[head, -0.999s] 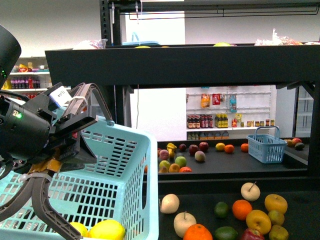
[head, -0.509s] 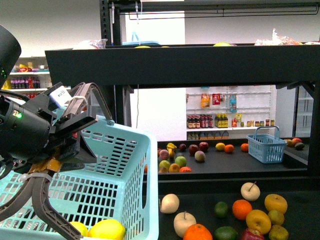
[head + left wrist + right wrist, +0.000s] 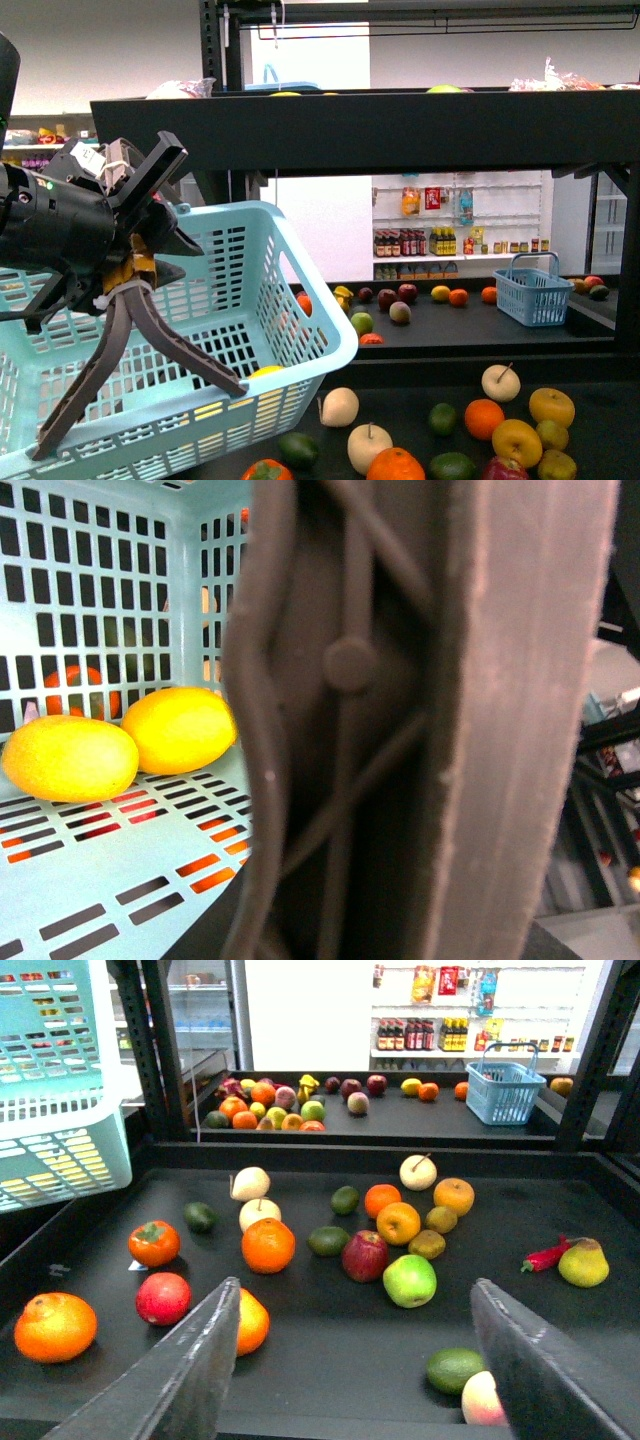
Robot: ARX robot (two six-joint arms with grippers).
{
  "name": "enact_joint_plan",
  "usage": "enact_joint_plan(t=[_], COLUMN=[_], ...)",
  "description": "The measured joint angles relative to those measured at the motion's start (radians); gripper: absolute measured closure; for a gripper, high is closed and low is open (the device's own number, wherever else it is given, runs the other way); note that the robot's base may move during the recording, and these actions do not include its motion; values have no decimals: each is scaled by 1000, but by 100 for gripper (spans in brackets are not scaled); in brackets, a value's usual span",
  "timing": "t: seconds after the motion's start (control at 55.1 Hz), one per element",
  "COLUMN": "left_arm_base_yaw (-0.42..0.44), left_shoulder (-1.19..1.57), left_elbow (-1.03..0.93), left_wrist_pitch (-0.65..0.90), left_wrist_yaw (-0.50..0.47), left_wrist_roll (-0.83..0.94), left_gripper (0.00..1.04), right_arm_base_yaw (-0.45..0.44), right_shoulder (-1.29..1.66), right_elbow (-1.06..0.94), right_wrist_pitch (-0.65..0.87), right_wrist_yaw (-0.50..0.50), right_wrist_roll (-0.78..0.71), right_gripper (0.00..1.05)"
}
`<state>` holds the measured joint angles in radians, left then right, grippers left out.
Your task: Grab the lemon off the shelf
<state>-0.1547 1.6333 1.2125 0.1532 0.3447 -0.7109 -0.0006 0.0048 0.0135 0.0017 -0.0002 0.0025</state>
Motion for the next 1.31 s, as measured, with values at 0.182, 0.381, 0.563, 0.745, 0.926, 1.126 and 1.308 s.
enact_joint_plan(t=[0.182, 0.381, 0.563, 0.745, 0.926, 1.126, 1.308], left_arm_base_yaw=[19, 102, 190, 208, 210, 217, 237], left_shoulder=[11, 11, 11, 43, 112, 175, 266], left_elbow=[50, 92, 92, 109, 142, 201, 321], left_wrist_pitch=[-51, -117, -93, -43, -6, -20, -123], left_wrist_yaw=[-185, -409, -512, -524, -541, -588, -581], left_wrist_roll=[-188, -301, -468, -626, -763, -831, -857], left_gripper=[76, 76, 76, 76, 76, 76, 76], right_arm_base_yaw=[0, 0, 0, 0, 0, 0, 0], right_shoulder=[0, 0, 0, 0, 0, 0, 0], right_elbow=[0, 0, 0, 0, 0, 0, 0], right_wrist_pitch=[0, 0, 0, 0, 0, 0, 0], right_wrist_yaw=[0, 0, 0, 0, 0, 0, 0], right_wrist_roll=[0, 0, 0, 0, 0, 0, 0], right_gripper=[8, 8, 8, 8, 8, 8, 8])
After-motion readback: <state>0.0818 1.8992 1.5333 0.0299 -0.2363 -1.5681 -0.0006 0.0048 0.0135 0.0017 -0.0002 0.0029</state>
